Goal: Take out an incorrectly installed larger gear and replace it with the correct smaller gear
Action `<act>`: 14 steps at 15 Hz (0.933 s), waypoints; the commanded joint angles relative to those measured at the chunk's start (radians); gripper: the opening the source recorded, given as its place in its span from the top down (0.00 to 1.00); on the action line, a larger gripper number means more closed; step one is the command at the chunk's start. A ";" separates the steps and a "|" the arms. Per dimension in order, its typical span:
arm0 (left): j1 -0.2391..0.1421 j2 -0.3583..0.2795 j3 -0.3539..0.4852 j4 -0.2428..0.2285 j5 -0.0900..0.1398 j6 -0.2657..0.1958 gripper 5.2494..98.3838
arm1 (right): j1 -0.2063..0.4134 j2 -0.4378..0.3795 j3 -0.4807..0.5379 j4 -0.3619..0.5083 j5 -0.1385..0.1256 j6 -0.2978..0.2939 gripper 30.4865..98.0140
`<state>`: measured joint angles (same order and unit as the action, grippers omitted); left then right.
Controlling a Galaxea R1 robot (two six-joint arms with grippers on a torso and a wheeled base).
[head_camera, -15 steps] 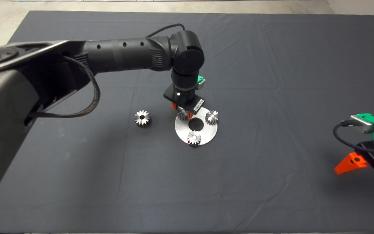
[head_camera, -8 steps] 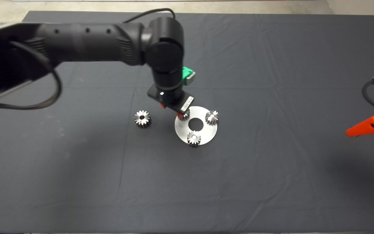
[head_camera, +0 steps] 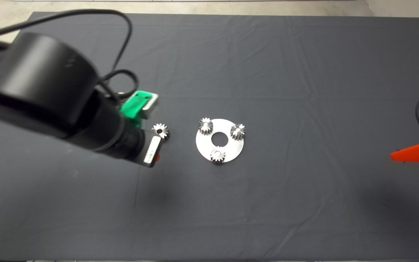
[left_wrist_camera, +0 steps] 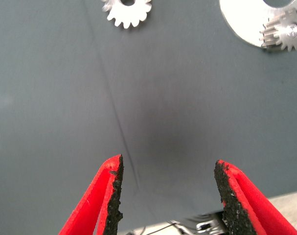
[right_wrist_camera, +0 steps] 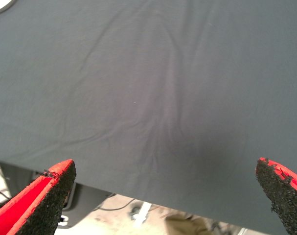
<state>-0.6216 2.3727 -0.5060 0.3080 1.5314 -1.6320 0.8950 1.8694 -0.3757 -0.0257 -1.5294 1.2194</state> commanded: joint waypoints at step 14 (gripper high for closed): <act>-0.035 -0.191 0.224 -0.018 -0.140 -0.100 0.58 | 0.139 -0.192 0.054 0.050 0.009 -0.011 0.02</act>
<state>-0.6406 2.1883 -0.3019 0.3030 1.4411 -1.7377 1.0170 1.7149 -0.3300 -0.0221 -1.5094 1.2117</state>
